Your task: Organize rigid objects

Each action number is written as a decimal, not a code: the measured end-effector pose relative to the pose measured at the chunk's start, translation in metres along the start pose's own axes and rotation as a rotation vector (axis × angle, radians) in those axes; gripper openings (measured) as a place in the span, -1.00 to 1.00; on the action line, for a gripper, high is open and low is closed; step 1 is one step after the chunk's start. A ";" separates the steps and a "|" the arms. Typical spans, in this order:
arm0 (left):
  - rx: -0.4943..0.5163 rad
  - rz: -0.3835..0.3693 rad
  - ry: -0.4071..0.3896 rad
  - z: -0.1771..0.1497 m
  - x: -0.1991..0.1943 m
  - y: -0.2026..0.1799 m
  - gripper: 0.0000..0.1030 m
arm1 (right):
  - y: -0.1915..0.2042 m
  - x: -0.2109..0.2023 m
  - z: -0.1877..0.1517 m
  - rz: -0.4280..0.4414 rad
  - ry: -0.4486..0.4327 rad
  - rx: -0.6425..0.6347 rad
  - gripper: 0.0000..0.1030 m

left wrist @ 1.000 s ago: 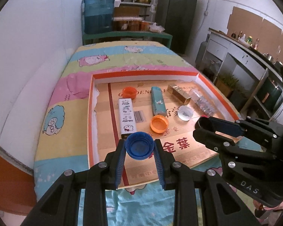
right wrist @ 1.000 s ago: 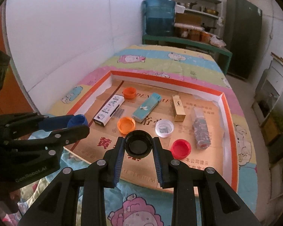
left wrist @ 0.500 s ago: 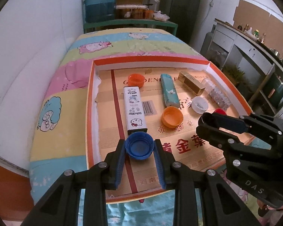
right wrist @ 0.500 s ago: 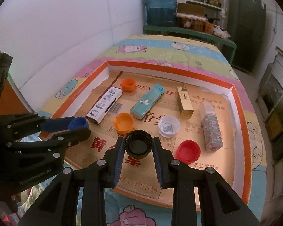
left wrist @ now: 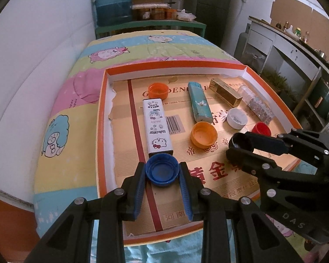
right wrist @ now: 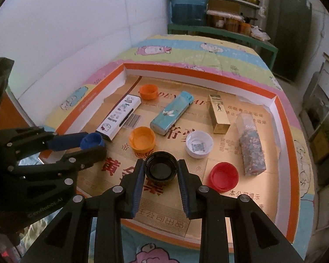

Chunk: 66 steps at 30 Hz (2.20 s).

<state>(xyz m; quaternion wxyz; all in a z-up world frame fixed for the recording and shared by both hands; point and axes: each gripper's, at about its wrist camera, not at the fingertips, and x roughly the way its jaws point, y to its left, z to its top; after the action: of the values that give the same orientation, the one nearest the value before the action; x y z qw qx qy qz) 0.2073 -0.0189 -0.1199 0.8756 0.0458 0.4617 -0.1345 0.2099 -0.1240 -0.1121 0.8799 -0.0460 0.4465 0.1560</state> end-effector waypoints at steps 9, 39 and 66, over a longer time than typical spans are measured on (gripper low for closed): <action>0.004 -0.006 0.000 0.001 0.000 0.001 -0.39 | 0.002 0.005 -0.003 -0.003 0.012 -0.008 -0.37; -0.060 -0.028 -0.090 -0.007 -0.032 0.006 0.21 | -0.017 -0.034 -0.013 -0.050 -0.050 0.091 0.18; -0.120 -0.023 -0.219 -0.038 -0.102 0.000 0.36 | -0.007 -0.112 -0.043 -0.141 -0.138 0.191 0.44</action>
<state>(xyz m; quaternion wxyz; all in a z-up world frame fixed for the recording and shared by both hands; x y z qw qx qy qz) 0.1220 0.0082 -0.0584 0.9204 -0.0272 0.3709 -0.1209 0.1172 -0.1658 -0.0485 0.9177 0.0176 0.3933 0.0531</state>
